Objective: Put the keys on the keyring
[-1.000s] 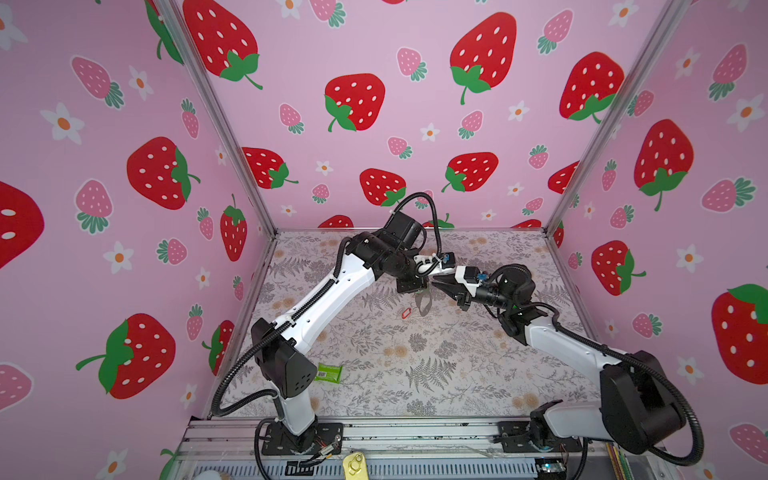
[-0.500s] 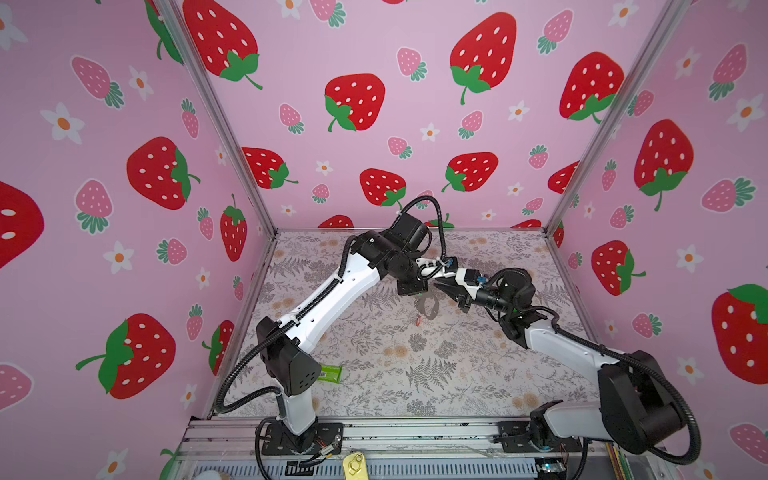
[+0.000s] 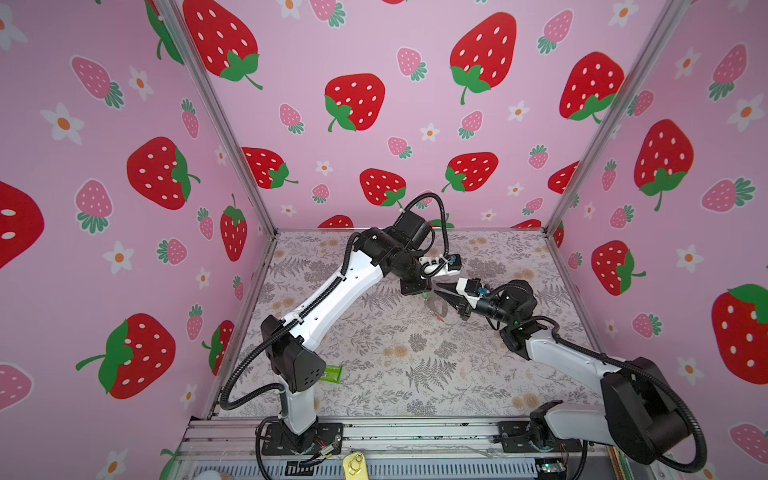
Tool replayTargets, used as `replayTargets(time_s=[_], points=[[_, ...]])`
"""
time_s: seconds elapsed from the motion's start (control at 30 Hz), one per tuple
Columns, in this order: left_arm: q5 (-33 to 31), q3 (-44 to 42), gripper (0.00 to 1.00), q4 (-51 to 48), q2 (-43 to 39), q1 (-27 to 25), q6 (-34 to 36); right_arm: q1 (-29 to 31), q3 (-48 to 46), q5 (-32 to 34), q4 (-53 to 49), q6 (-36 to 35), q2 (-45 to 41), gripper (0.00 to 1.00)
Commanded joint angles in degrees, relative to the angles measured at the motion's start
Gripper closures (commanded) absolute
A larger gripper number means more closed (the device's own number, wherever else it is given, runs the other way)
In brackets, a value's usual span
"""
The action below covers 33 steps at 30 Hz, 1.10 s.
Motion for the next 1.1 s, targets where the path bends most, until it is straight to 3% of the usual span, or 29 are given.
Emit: replayTargets(time_s=[0.0,0.43,0.97,1.0,1.03,1.07], points=[[2.7,2.8,1.00,-2.1,0.9,0.0,-0.2,0.4,-0.5,2.3,3.2,-1.4,-1.5,0.79],[4.2,3.6,1.00,-2.8,1.0,-0.3,-0.5,1.1,0.3,3.4,2.9,-1.1,-0.6,0.84],[4.1,4.5,1.00,-3.0,2.0,-1.3,-0.7,1.5,0.9,3.5,3.3,0.4,-0.2,1.00],[3.5,4.5,0.93,-2.7,1.9,-1.2,-1.1,1.5,0.8,3.5,3.5,0.8,-0.1,1.00],[2.4,4.3,0.76,-2.1,1.8,-1.1,-1.7,1.5,0.8,3.4,3.7,1.4,0.1,1.00],[1.2,3.4,0.66,-0.9,1.2,-0.6,-2.7,1.5,0.5,3.3,4.5,2.3,0.3,1.00]])
